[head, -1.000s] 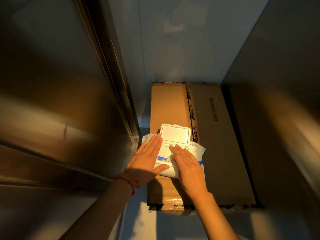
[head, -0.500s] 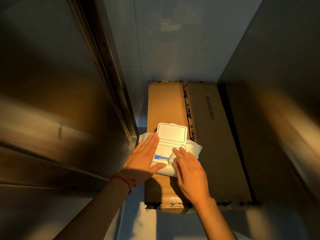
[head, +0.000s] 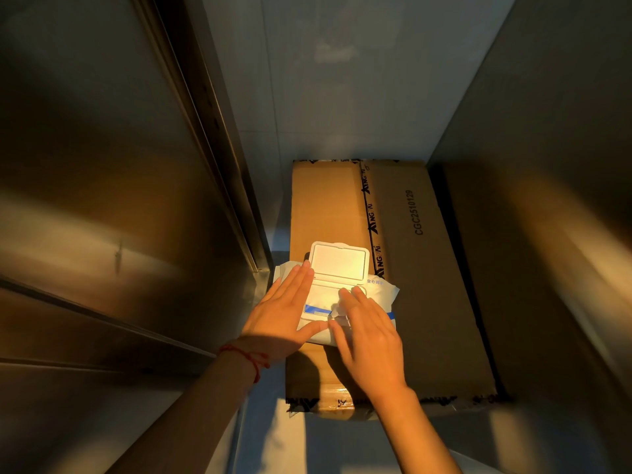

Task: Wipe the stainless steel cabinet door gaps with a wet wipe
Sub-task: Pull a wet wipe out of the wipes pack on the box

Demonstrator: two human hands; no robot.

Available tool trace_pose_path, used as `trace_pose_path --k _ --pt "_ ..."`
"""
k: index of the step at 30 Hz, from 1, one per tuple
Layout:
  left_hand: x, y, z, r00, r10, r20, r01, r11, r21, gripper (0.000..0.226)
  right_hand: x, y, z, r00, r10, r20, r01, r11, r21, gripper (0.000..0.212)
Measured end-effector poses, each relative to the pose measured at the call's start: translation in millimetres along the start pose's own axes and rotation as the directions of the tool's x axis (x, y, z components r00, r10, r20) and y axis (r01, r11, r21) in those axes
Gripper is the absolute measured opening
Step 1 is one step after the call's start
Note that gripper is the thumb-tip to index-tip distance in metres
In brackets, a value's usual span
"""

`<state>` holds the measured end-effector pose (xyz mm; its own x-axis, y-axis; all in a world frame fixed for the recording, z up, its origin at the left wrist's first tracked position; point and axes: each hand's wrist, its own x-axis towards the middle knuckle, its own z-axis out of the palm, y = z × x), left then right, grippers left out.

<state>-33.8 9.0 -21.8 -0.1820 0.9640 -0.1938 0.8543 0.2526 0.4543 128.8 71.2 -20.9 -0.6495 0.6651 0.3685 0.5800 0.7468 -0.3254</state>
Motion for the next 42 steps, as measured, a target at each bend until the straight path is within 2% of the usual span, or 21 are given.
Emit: trace_pose_path --k 4,12,25,28,30,31,33,36,38,42 --pt "0.5 -1.8 1.3 1.0 -0.001 0.003 0.001 1.0 -0.003 0.083 -2.0 4.4 -0.3 0.994 -0.107 0.031 0.108 0.993 -0.039 0.049" --pt "0.4 -3.2 2.8 1.0 -0.01 -0.008 0.01 1.0 -0.015 0.085 -1.5 15.4 -6.5 0.983 -0.181 0.02 0.181 0.983 0.016 0.051" --pt "0.6 1.5 -1.1 0.999 -0.045 0.013 0.046 0.998 -0.048 0.085 -3.0 34.5 -17.8 0.961 -0.276 -0.004 0.276 0.961 -0.003 0.055" --pt "0.0 2.0 -2.0 0.999 -0.04 0.006 0.04 0.999 -0.033 0.085 -2.4 39.6 -16.2 0.955 -0.294 -0.042 0.295 0.955 0.017 0.043" --pt "-0.1 1.8 -2.8 0.999 -0.035 0.006 0.036 0.999 -0.029 0.084 -5.4 47.1 -10.0 0.937 -0.322 -0.134 0.326 0.945 0.014 0.019" --pt "-0.2 1.7 -3.0 0.999 -0.033 0.007 0.033 0.999 -0.026 0.084 -7.4 50.8 -7.4 0.932 -0.318 -0.174 0.326 0.945 0.013 0.023" --pt "-0.8 1.4 -3.1 1.0 -0.023 0.01 0.023 1.0 -0.017 0.084 -12.0 58.6 -1.1 0.937 -0.305 -0.171 0.314 0.949 0.03 0.047" --pt "-0.8 0.7 -2.7 0.999 -0.031 0.015 0.032 0.999 -0.013 0.085 -15.7 67.0 1.8 0.935 -0.314 -0.163 0.323 0.946 0.036 0.051" --pt "-0.2 0.3 -2.3 0.999 -0.037 0.019 0.037 0.999 -0.01 0.087 -16.7 72.7 1.6 0.933 -0.33 -0.146 0.338 0.94 0.036 0.047" --pt "-0.1 -0.2 -1.8 0.999 -0.029 0.016 0.029 1.0 -0.007 0.087 -16.8 77.6 -4.2 0.936 -0.338 -0.1 0.343 0.938 0.041 0.024"
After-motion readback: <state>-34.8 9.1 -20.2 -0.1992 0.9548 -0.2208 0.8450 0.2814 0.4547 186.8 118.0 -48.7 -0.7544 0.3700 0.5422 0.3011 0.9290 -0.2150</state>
